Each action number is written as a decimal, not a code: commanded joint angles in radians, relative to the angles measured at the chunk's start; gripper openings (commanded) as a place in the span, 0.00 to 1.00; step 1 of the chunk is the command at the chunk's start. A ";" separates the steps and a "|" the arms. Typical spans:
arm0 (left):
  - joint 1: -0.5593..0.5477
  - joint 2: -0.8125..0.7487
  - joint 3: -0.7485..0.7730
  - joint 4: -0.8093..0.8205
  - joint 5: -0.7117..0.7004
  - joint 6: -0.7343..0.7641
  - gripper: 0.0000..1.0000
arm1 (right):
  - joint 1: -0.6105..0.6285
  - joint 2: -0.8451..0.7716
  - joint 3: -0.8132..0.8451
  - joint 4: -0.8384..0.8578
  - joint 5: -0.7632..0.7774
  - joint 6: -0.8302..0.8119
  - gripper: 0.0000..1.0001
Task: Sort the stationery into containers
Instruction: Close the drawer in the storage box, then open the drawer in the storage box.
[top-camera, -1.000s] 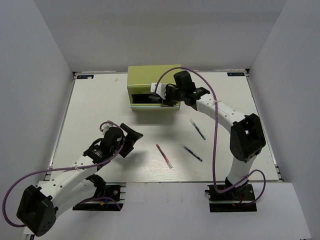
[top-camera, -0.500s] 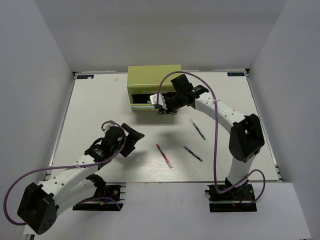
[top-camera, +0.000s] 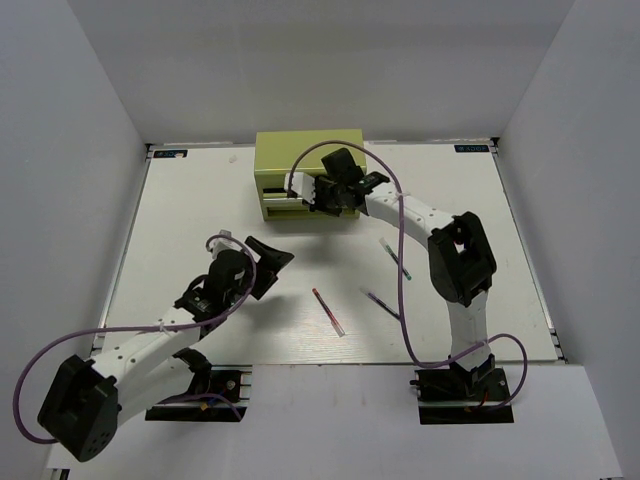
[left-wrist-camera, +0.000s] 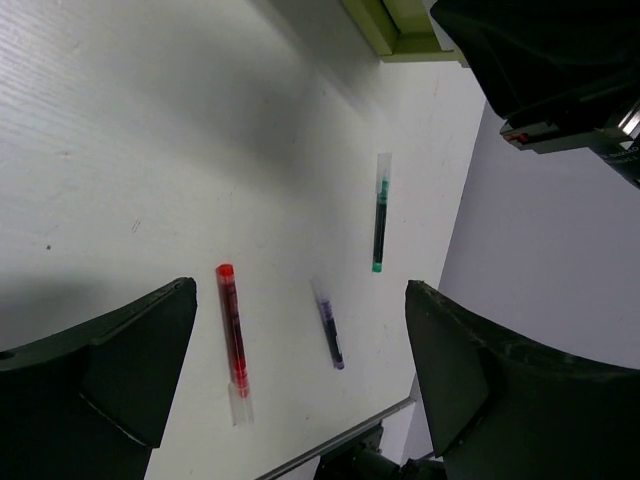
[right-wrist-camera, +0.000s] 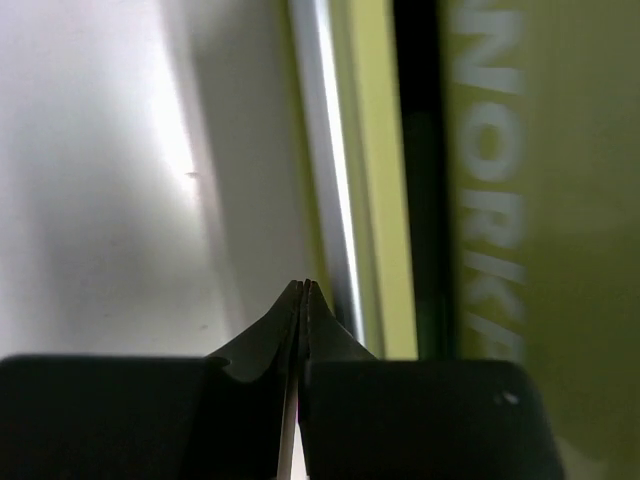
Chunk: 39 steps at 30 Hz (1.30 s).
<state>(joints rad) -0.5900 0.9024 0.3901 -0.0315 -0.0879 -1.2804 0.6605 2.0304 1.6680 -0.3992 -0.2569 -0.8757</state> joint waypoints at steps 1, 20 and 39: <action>0.024 0.068 -0.010 0.149 -0.027 0.015 0.94 | -0.013 0.008 0.070 0.111 0.125 0.055 0.00; 0.144 0.707 0.208 0.783 0.108 -0.091 1.00 | -0.033 -0.095 -0.033 0.181 0.185 0.075 0.00; 0.153 1.041 0.405 0.964 0.051 -0.217 0.55 | -0.093 -0.556 -0.343 0.123 -0.257 0.138 0.34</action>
<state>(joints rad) -0.4416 1.9339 0.7727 0.8978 -0.0090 -1.4765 0.5865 1.4990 1.3327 -0.3477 -0.4969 -0.7975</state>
